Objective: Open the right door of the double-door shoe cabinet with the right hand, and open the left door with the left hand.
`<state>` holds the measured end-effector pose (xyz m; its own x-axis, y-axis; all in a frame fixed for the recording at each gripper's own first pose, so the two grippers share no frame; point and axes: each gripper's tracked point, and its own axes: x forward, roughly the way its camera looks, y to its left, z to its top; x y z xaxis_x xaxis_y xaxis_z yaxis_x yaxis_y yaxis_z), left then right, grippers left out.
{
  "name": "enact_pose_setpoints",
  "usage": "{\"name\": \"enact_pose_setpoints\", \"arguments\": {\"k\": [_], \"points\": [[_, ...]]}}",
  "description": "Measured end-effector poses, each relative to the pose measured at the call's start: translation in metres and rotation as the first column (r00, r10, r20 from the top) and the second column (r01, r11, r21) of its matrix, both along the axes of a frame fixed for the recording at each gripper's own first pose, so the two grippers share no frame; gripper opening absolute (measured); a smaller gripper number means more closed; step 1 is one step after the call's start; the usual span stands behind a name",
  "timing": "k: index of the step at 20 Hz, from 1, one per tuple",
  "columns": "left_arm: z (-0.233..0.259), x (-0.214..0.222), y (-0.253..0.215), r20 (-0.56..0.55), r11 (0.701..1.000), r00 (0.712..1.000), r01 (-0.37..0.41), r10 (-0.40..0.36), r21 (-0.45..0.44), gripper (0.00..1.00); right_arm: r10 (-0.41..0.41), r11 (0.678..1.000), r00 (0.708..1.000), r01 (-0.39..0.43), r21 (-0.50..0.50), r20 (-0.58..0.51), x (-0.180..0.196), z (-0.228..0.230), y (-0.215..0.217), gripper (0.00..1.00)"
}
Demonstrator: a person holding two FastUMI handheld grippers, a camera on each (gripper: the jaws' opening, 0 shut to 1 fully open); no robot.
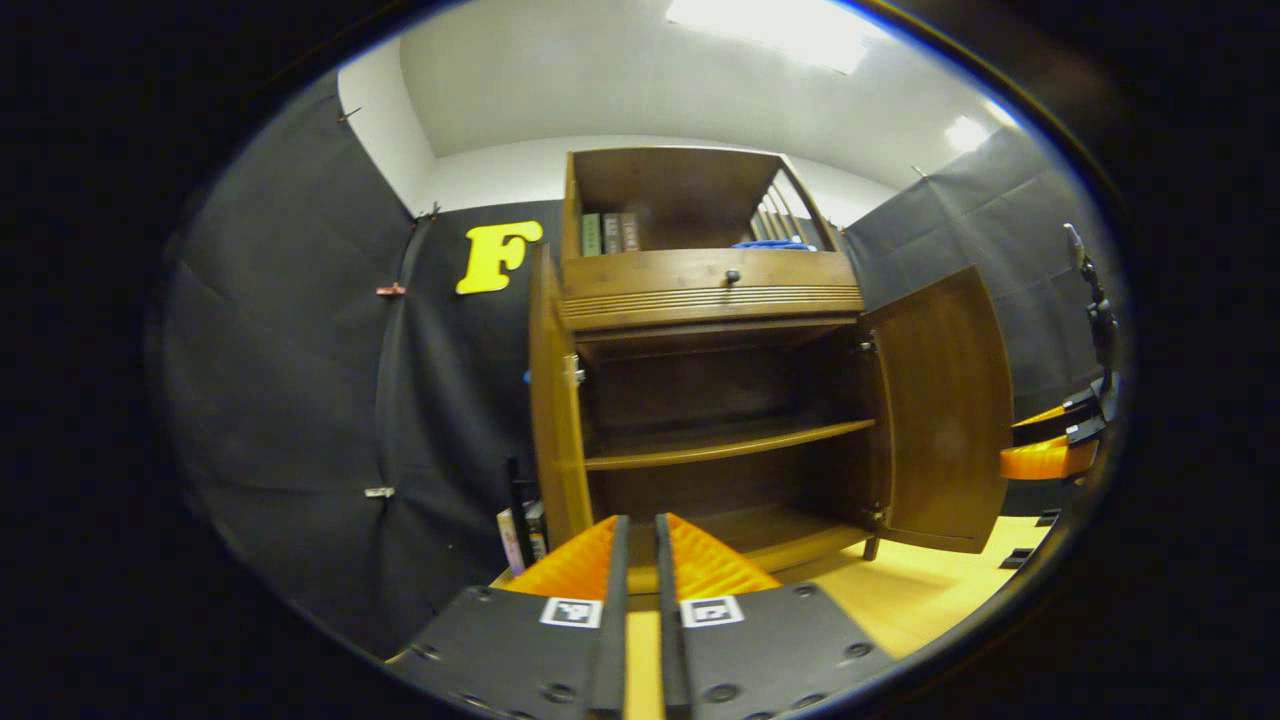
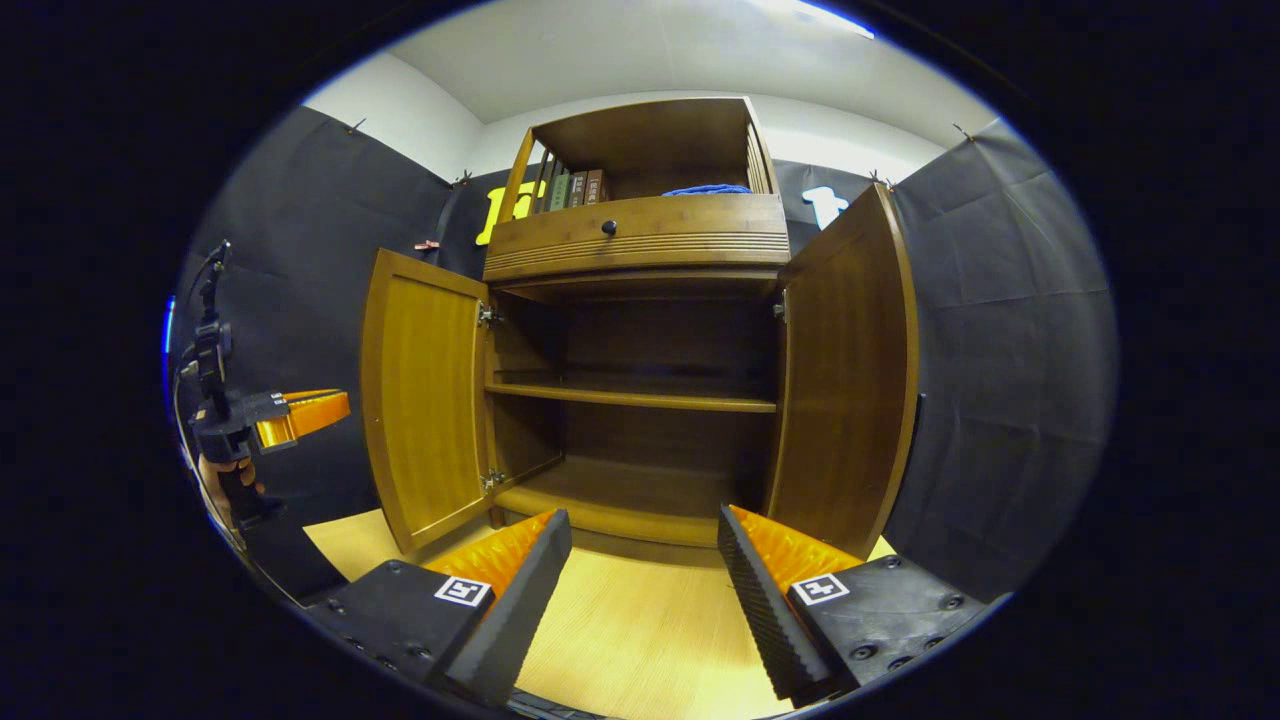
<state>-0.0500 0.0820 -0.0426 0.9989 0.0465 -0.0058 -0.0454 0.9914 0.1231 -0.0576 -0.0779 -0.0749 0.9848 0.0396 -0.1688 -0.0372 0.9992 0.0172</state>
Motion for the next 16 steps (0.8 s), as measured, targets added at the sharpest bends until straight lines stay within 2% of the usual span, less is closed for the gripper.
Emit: {"name": "enact_pose_setpoints", "arguments": {"k": [6,8,9,10,11,13,14,16], "points": [[-0.011,0.026,-0.040,-0.051,0.999,0.999,0.009,-0.007,0.041,0.99,-0.047,0.999,0.999,0.047,-0.011,0.013,-0.001,0.009,0.003,0.96],[-0.006,0.031,-0.056,-0.046,0.999,0.998,0.040,-0.041,-0.016,0.96,-0.064,0.998,0.997,0.064,-0.019,0.032,0.001,0.018,0.002,0.96],[-0.003,0.032,-0.065,-0.047,0.996,0.997,0.062,-0.064,-0.058,0.96,-0.073,0.997,0.996,0.075,-0.030,0.041,0.002,0.022,0.000,0.99],[0.001,0.034,-0.071,-0.048,0.993,0.995,0.077,-0.082,-0.092,1.00,-0.083,0.996,0.995,0.085,-0.040,0.052,0.002,0.025,0.000,0.96],[0.006,0.034,-0.073,-0.041,0.991,0.995,0.083,-0.087,-0.109,0.99,-0.085,0.995,0.994,0.088,-0.046,0.064,0.002,0.029,0.001,0.96],[0.017,0.035,-0.065,-0.012,0.993,0.999,0.050,-0.052,-0.104,0.92,-0.076,0.995,0.994,0.081,-0.050,0.078,0.001,0.034,0.005,0.96],[0.022,0.035,-0.061,0.001,0.995,0.999,0.032,-0.032,-0.098,0.96,-0.071,0.996,0.994,0.075,-0.049,0.081,0.000,0.036,0.007,0.96],[0.026,0.035,-0.062,0.014,0.994,1.000,0.028,-0.027,-0.101,0.96,-0.067,0.996,0.994,0.071,-0.046,0.085,-0.001,0.038,0.008,0.96]]}}
